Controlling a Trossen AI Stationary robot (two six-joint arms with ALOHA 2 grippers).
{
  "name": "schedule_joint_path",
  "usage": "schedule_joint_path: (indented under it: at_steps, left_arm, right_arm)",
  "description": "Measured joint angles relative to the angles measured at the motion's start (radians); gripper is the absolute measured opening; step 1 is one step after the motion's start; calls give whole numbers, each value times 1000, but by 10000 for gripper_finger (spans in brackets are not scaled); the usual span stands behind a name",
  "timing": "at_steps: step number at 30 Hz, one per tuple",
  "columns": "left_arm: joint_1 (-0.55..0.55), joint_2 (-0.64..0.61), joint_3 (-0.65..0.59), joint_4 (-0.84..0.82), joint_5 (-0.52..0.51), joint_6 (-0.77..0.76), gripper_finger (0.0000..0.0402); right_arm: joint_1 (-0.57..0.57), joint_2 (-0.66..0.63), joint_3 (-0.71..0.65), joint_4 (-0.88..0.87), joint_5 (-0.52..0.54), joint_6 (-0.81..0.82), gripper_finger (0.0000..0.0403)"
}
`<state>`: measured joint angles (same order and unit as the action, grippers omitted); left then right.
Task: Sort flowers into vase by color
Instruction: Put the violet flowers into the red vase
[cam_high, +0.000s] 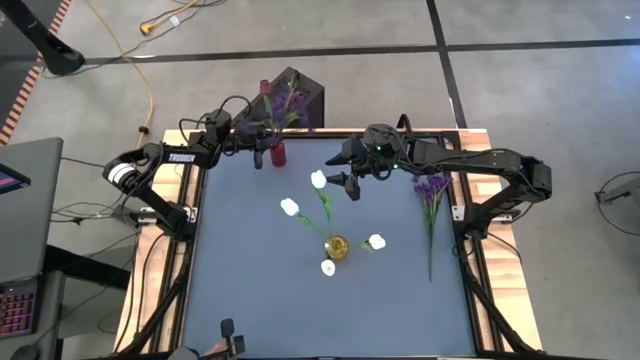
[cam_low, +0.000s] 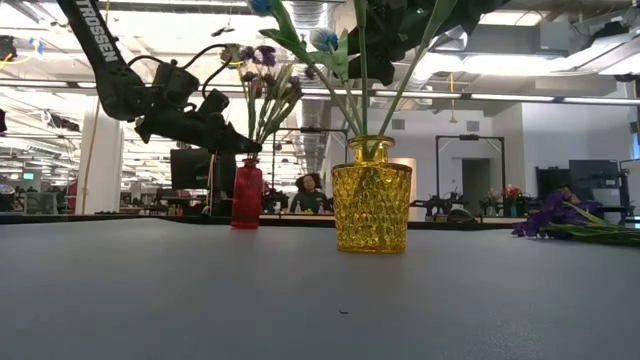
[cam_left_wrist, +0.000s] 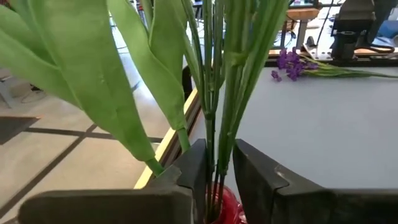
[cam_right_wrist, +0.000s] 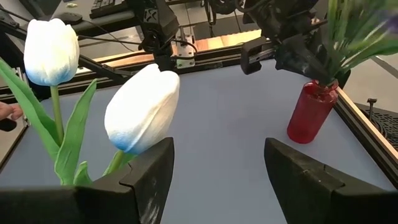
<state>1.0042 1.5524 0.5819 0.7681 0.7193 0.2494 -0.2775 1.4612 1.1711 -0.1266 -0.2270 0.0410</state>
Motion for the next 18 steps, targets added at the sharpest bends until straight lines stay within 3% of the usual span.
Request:
schedule_joint_path:
  at_steps: [9,18]
  left_arm:
    - [0,-4,0,-9,-14,-9,94]
    - [0,-108,0,-152,-74,37,121]
  right_arm:
    - [0,0,0,0,0,3,276]
    - [0,0,0,0,0,2,276]
